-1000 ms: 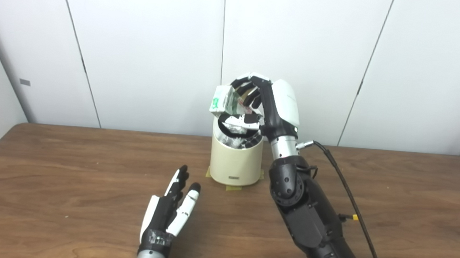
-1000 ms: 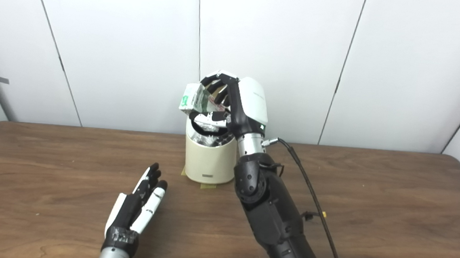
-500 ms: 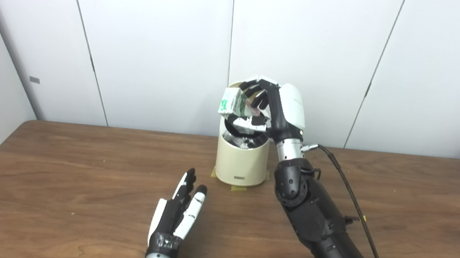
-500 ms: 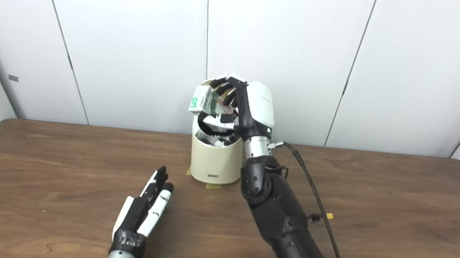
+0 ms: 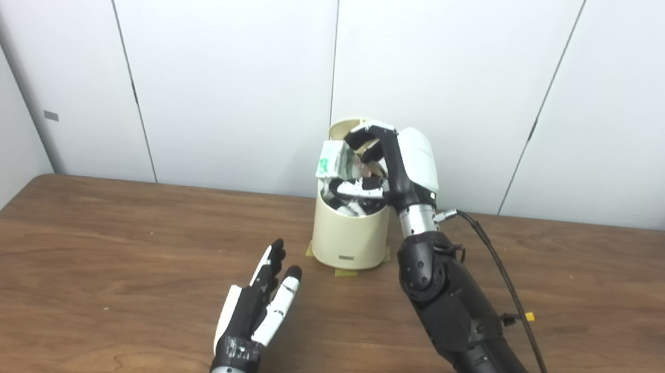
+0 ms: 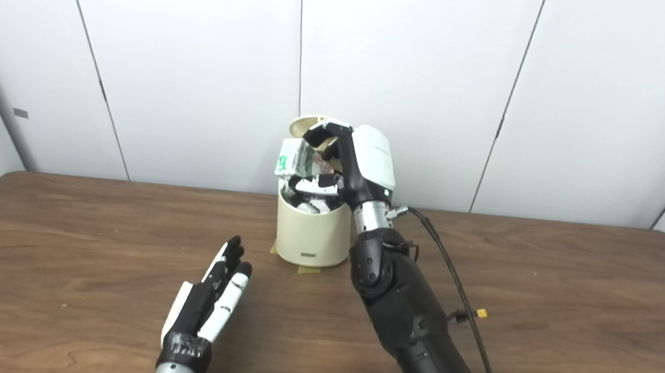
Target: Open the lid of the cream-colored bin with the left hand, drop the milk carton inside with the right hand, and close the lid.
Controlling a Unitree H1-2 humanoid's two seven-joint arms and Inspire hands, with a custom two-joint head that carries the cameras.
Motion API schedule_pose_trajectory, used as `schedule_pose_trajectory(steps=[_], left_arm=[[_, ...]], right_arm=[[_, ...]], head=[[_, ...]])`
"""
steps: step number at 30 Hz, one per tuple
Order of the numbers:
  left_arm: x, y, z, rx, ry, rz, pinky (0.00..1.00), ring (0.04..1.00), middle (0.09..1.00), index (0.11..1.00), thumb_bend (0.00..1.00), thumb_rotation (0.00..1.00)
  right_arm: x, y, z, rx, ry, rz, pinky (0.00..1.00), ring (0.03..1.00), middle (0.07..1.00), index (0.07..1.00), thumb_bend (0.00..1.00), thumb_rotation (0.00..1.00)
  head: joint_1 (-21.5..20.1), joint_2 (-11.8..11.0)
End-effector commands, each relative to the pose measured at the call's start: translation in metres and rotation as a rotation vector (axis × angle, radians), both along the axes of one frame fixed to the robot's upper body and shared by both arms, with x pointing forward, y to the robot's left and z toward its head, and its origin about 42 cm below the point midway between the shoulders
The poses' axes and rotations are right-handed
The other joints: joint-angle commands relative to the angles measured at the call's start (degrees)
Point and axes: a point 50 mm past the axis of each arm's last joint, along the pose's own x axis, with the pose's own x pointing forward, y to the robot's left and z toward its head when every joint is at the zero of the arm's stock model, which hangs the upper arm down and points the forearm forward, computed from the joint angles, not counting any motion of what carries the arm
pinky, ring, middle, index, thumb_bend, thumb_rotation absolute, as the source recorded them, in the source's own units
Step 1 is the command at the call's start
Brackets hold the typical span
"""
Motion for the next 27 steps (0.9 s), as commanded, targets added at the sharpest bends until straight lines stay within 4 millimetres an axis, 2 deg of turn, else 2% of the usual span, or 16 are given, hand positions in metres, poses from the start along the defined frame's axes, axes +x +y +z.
schedule_pose_trajectory(steps=[1, 7, 12, 16, 19, 22, 23, 24, 26, 27], left_arm=[[0.003, -0.002, 0.017, -0.004, -0.072, -0.012, 1.0, 1.0, 0.985, 1.0, 0.43, 0.68], [0.003, 0.0, 0.016, 0.004, -0.079, -0.024, 1.0, 1.0, 0.993, 1.0, 0.4, 0.64], [0.004, 0.002, 0.017, 0.008, -0.082, -0.031, 1.0, 0.999, 0.993, 1.0, 0.37, 0.54], [0.004, 0.002, 0.017, 0.017, -0.08, -0.034, 1.0, 1.0, 0.992, 1.0, 0.37, 0.49], [0.005, 0.003, 0.017, 0.024, -0.08, -0.035, 1.0, 1.0, 0.991, 1.0, 0.38, 0.47], [0.006, 0.004, 0.017, 0.029, -0.078, -0.031, 1.0, 1.0, 0.989, 1.0, 0.4, 0.49], [0.006, 0.004, 0.017, 0.026, -0.077, -0.029, 1.0, 1.0, 0.989, 1.0, 0.41, 0.5], [0.006, 0.005, 0.017, 0.023, -0.076, -0.028, 1.0, 1.0, 0.988, 1.0, 0.41, 0.51], [0.007, 0.006, 0.017, 0.02, -0.074, -0.024, 1.0, 0.999, 0.988, 1.0, 0.42, 0.55], [0.008, 0.006, 0.017, 0.017, -0.073, -0.021, 1.0, 0.998, 0.988, 1.0, 0.43, 0.56]], right_arm=[[0.006, 0.006, 0.039, 0.005, -0.083, 0.011, 0.58, 0.668, 0.7, 0.626, 0.94, 0.17], [0.004, 0.004, 0.044, -0.015, -0.078, -0.003, 0.68, 0.723, 0.705, 0.599, 0.99, 0.22], [0.002, 0.002, 0.047, -0.018, -0.09, -0.004, 0.64, 0.682, 0.669, 0.591, 0.97, 0.22], [-0.002, -0.001, 0.049, -0.028, -0.117, -0.018, 0.55, 0.629, 0.633, 0.58, 0.95, 0.21], [-0.008, -0.007, 0.052, -0.021, -0.13, -0.025, 0.54, 0.614, 0.62, 0.576, 0.94, 0.19], [-0.015, -0.019, 0.052, -0.009, -0.145, -0.025, 0.54, 0.588, 0.598, 0.565, 0.89, 0.13], [-0.017, -0.023, 0.052, -0.001, -0.146, -0.026, 0.52, 0.57, 0.582, 0.52, 0.67, 0.13], [-0.019, -0.029, 0.051, 0.008, -0.145, -0.03, 0.5, 0.554, 0.569, 0.505, 0.6, 0.13], [-0.023, -0.039, 0.048, 0.033, -0.132, -0.04, 0.43, 0.469, 0.509, 0.499, 0.54, 0.03], [-0.025, -0.043, 0.046, 0.042, -0.126, -0.044, 0.41, 0.443, 0.501, 0.507, 0.53, 0.01]], head=[[-0.1, 0.2], [-0.7, 0.5], [-1.1, 0.9], [-1.5, 1.1], [-1.8, 1.3], [-1.9, 1.3], [-2.2, 1.4], [-2.2, 1.4], [-2.5, 1.3], [-2.5, 1.3]])
